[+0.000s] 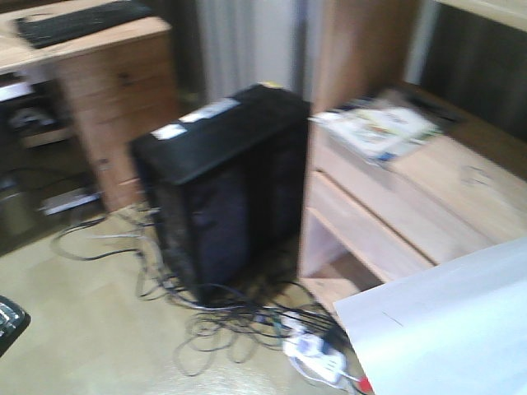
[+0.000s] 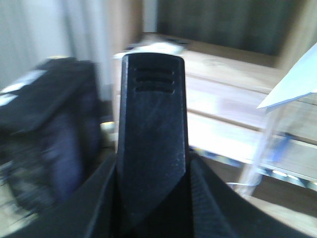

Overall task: Grab stapler and paper to desk for stapling
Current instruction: 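Turn the base away from the shelf toward the wooden desk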

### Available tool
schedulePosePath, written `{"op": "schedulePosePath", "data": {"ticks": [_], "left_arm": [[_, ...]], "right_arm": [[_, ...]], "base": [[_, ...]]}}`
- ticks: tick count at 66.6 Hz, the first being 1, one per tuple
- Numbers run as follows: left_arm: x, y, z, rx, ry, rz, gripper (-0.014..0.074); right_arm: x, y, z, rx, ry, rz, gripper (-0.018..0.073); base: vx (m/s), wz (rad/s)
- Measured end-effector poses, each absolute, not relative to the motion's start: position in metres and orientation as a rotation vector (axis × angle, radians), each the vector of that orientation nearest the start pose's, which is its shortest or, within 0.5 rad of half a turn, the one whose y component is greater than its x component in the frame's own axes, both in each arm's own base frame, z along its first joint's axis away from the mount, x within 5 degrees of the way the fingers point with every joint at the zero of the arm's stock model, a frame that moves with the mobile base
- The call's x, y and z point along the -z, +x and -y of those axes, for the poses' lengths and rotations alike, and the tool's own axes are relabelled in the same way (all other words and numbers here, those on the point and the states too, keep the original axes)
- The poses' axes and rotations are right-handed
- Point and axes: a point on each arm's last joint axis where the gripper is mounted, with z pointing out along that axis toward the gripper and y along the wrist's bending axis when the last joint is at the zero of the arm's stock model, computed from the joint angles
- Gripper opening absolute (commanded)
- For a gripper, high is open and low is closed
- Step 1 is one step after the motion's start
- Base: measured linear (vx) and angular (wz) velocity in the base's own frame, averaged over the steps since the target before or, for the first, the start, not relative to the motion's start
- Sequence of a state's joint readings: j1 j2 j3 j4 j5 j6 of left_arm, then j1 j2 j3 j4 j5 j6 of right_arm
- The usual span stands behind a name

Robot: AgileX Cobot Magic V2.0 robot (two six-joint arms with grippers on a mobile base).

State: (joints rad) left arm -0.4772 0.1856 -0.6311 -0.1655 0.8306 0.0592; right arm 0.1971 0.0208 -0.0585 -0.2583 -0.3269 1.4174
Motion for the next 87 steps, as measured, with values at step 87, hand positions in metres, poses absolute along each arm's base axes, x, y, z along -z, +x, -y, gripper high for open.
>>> {"op": "schedulePosePath", "data": {"ticks": [87], "left_arm": [[-0.3333,0.0135,0.0194,0.479,0.481,-1.826,-0.0007]], "right_arm": [[-0.2592,0.0442,-0.0164,-1.256,0.502,-1.114,-0.0002]], "base": [[0.15,0.53]]}}
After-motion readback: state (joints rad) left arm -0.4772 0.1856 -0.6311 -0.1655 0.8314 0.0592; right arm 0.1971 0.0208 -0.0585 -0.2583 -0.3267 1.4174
